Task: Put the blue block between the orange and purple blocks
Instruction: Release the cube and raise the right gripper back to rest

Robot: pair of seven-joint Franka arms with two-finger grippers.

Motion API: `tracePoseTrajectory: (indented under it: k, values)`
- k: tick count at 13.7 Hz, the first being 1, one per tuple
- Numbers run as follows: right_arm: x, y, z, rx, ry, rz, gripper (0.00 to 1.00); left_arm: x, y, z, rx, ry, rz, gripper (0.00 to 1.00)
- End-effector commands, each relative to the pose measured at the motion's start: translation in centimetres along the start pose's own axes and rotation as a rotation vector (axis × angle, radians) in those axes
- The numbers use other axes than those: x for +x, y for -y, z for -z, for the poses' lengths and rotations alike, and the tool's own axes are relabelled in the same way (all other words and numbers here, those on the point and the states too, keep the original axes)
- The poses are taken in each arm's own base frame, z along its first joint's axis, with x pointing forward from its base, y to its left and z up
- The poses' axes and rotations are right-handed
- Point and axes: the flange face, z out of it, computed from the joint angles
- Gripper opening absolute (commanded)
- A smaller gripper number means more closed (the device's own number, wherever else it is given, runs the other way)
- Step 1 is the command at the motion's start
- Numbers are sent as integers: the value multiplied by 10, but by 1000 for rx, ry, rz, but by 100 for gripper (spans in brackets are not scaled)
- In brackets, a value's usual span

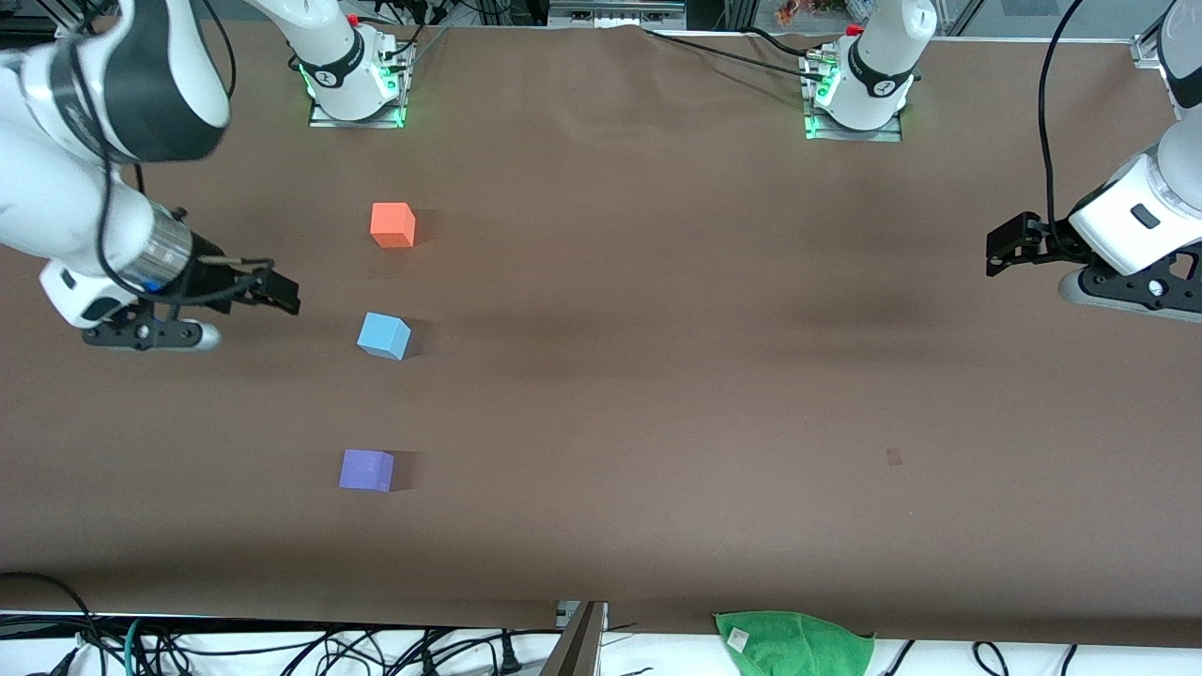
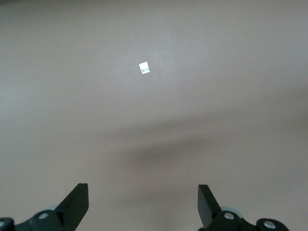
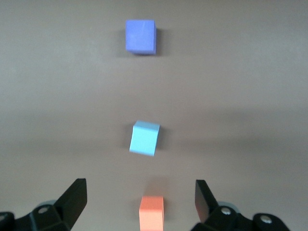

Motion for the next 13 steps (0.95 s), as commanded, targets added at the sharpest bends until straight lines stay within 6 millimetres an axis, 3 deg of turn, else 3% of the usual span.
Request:
tracePoseTrajectory:
  k: [1, 4, 8, 13]
  values:
    - [-36, 0, 43, 15, 10, 25, 100, 3, 2, 6, 10, 1, -16, 100]
    - [-59, -6, 53, 12, 10, 26, 100, 3, 6, 5, 10, -1, -9, 100]
    - [-57, -9, 60, -22, -12, 31, 99, 3, 18, 5, 10, -5, 16, 100]
    - [-55, -16, 61, -22, -13, 16, 100, 2, 15, 5, 9, 3, 8, 100]
